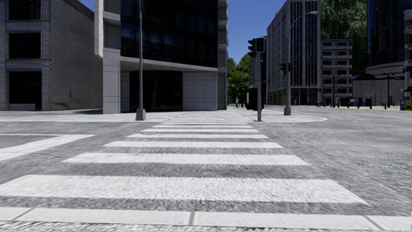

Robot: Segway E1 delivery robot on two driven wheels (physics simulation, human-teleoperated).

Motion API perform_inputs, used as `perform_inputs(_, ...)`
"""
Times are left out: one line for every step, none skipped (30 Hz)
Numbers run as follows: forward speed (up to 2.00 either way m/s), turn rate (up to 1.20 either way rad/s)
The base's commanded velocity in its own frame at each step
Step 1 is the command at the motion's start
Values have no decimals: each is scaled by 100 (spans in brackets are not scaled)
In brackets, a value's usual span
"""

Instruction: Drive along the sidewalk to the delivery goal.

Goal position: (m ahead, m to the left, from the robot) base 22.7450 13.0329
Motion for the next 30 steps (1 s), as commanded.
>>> perform_inputs(192, 0)
perform_inputs(192, 0)
perform_inputs(192, 0)
perform_inputs(192, 0)
perform_inputs(192, 0)
perform_inputs(192, 0)
perform_inputs(192, 0)
perform_inputs(192, 0)
perform_inputs(192, 0)
perform_inputs(192, 0)
perform_inputs(192, 0)
perform_inputs(192, 0)
perform_inputs(192, 0)
perform_inputs(192, 0)
perform_inputs(192, 0)
perform_inputs(192, 0)
perform_inputs(192, 0)
perform_inputs(192, 0)
perform_inputs(192, 0)
perform_inputs(192, 0)
perform_inputs(192, 0)
perform_inputs(192, 0)
perform_inputs(192, 0)
perform_inputs(192, 0)
perform_inputs(192, 0)
perform_inputs(192, 0)
perform_inputs(192, 0)
perform_inputs(192, 0)
perform_inputs(192, 0)
perform_inputs(192, 0)
